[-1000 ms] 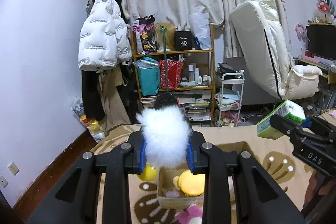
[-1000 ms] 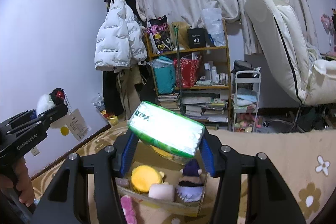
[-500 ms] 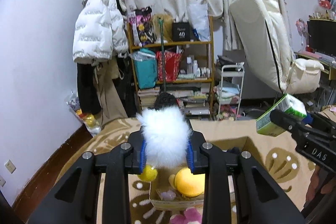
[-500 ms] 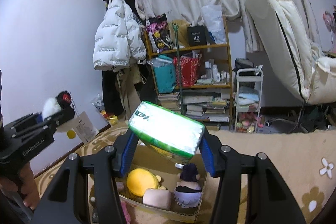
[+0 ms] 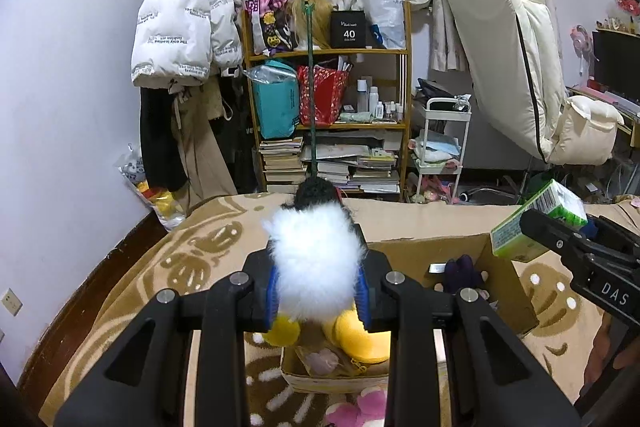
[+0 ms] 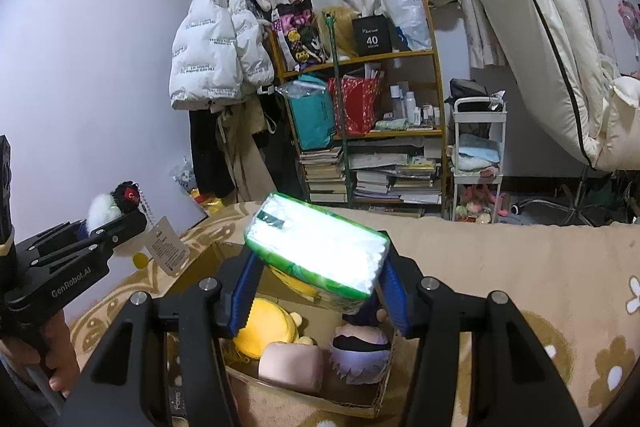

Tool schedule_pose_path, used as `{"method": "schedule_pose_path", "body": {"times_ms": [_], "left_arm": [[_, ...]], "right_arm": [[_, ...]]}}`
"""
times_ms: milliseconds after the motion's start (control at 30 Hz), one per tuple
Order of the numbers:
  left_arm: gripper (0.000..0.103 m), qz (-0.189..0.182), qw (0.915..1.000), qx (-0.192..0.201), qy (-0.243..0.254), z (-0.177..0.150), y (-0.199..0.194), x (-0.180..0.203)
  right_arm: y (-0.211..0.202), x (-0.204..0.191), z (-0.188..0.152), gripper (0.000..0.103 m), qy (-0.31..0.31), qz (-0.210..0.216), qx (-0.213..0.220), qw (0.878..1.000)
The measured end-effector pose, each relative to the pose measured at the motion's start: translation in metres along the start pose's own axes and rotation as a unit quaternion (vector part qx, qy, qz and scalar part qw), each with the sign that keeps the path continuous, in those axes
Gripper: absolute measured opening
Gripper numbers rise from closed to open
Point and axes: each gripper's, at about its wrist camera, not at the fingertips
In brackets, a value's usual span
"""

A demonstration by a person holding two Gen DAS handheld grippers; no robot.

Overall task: Organize soft objects
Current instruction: 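Lift the green tissue pack over the box with the right tool while the left tool lifts the fluffy plush, then open the right tool to drop the tissue pack while the left tool drops the fluffy plush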

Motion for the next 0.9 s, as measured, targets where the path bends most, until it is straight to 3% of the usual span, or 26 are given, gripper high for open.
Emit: {"method": "schedule_pose_path", "body": {"times_ms": [433, 900], "left_arm": [[0.028, -0.016, 0.9991, -0.038, 0.007, -0.016, 0.025, 0.006], [0.029, -0.035, 0.9975, -0.053, 0.031, -0.026, 0.031, 0.024]], "right_arm": [[0.024, 0.019, -0.019, 0.058, 0.033, -0.008, -0.045, 0.998], [0.037, 0.02, -0.031, 0.058, 0.027, -0.011, -0.079, 0.996]]}}
Point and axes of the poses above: each gripper's, at about its wrist camera, not at the fingertips, and y roughly the way its jaws point, x to its right, z to its top, and after that the axes turned 12 degrees about y, right-handed
